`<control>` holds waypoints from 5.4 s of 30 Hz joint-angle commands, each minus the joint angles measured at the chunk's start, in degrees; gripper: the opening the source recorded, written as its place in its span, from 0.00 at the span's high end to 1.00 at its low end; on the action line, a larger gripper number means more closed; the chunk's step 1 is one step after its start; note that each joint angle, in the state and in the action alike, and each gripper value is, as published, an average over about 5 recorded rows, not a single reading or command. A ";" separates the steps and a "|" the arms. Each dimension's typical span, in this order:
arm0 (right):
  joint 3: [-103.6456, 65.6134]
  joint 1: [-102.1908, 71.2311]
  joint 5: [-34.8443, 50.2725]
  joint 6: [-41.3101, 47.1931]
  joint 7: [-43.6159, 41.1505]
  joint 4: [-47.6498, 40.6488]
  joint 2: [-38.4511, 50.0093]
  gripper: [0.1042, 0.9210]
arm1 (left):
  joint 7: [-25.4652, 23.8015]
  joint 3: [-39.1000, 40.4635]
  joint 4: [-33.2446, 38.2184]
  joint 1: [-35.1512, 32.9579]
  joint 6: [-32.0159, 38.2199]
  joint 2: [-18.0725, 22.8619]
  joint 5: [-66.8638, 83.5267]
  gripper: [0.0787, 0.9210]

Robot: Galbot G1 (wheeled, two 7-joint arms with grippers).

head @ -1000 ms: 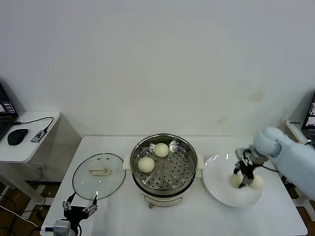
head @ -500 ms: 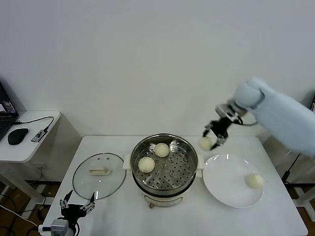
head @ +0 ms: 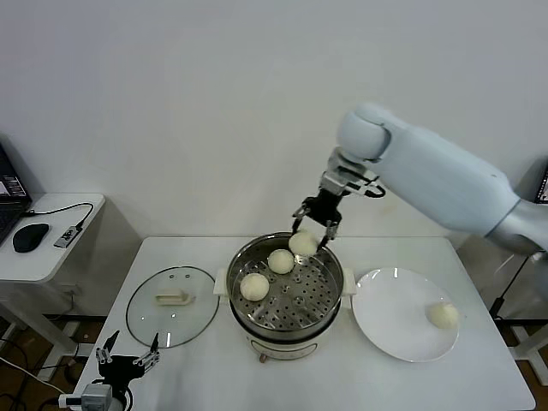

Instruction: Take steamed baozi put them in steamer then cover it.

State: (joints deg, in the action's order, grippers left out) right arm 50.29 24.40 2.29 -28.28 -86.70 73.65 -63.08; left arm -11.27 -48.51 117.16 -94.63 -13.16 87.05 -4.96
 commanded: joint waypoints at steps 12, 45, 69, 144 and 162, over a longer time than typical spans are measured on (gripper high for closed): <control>3.16 -5.75 -12.63 -9.81 2.01 12.55 -2.87 0.38 | -0.05 0.11 0.52 0.02 -0.04 0.34 -0.06 0.12; 5.59 -9.85 -13.41 -6.86 2.18 14.43 -4.03 0.38 | -0.09 0.40 -0.39 0.48 -0.04 0.18 -0.06 0.12; 1.55 -6.40 -9.95 -1.50 3.52 15.88 -0.89 0.13 | -0.24 0.87 -0.53 0.73 -0.09 0.31 -0.20 0.12; -30.60 -40.54 -28.58 38.85 8.85 -5.29 27.08 0.12 | -1.33 2.44 0.42 -0.36 -0.93 -0.77 0.38 0.12; -29.19 -40.39 -32.02 37.56 8.75 -8.66 24.33 0.12 | -1.31 2.87 -0.51 -0.01 -0.88 -0.73 0.02 0.12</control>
State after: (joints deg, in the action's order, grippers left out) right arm 21.00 -15.61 -28.19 9.61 -77.78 66.08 -37.90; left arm -12.56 -45.69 116.73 -94.67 -14.04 86.33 -4.94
